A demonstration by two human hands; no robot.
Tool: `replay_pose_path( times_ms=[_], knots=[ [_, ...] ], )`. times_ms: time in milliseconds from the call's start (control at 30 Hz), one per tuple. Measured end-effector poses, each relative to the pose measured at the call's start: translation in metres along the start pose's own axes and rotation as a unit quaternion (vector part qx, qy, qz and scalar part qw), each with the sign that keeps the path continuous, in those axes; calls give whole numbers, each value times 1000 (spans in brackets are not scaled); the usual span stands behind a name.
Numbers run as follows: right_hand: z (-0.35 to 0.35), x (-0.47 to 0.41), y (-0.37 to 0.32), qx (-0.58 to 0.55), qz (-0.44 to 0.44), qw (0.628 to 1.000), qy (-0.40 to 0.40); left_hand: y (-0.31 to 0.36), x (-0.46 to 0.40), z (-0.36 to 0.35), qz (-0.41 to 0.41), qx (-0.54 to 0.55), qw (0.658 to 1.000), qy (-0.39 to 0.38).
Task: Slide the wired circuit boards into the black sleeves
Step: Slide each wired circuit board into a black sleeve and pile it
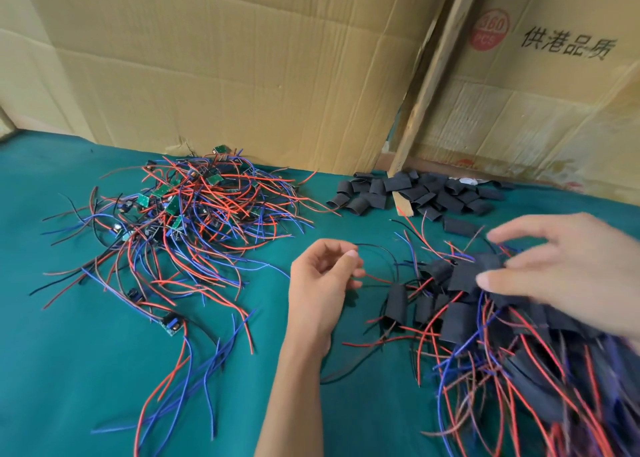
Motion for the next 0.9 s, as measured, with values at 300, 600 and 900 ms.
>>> replay_pose_path(
  times_ms=[300,600,900],
  knots=[
    [-75,-20,-144,87,272,954,-89,-5,-4,4,3,-11,997,71],
    [-176,-103,-214,176,241,944,-138,2,1,4,13,-43,997,57],
    [-136,-113,-180,4,227,974,-22,-3,-2,5,29,11,996,87]
  ],
)
Point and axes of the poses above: each hand's wrist, its own x-axis away from the middle knuckle, its own z-axis out of the back of the hand, y = z × x, the point moved 5 cm from there along -x, towards the middle knuckle, and after that the axes turned 2 degrees about -z, right-handed, at the moved point
